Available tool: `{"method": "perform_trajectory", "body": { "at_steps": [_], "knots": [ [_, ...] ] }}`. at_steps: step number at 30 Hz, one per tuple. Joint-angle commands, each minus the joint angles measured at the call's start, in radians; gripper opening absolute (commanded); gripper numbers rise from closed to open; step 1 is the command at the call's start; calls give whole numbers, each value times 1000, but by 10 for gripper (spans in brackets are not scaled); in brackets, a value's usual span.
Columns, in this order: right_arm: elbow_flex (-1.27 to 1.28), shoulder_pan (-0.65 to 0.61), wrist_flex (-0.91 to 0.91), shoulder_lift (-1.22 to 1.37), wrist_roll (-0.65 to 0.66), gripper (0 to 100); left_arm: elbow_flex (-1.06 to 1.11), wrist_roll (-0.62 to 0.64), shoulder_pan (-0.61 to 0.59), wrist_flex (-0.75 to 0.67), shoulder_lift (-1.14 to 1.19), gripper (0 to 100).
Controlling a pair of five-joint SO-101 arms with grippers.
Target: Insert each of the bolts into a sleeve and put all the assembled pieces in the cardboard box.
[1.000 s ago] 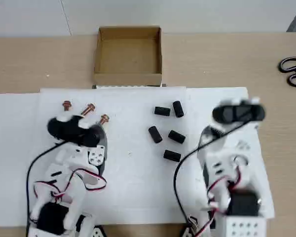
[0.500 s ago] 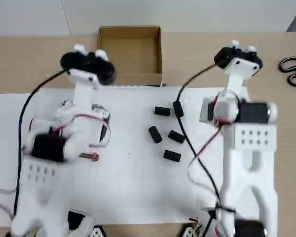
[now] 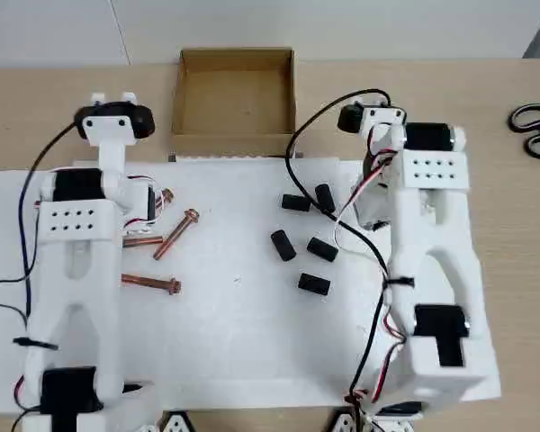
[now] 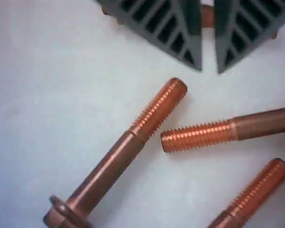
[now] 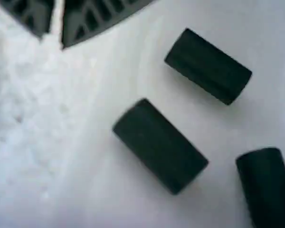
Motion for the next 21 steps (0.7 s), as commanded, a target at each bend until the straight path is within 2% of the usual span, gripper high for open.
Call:
{"method": "perform_trajectory", "body": {
  "at_steps": [1,4,9,15,21],
  "knots": [
    [-84,-30,2,45,38,120,-45,-8,-6,-23,5,12],
    [-146,-51,-1,90,58,180,-45,-20,-6,-46,5,29],
    [-232,-77,-28,137,74,188,-44,-41,-6,-49,6,112],
    [-305,-104,-96,191,21,188,-41,-61,-6,-83,8,115],
    [-305,-183,-160,222,-20,188,-39,-86,-6,-106,8,115]
  ]
}}
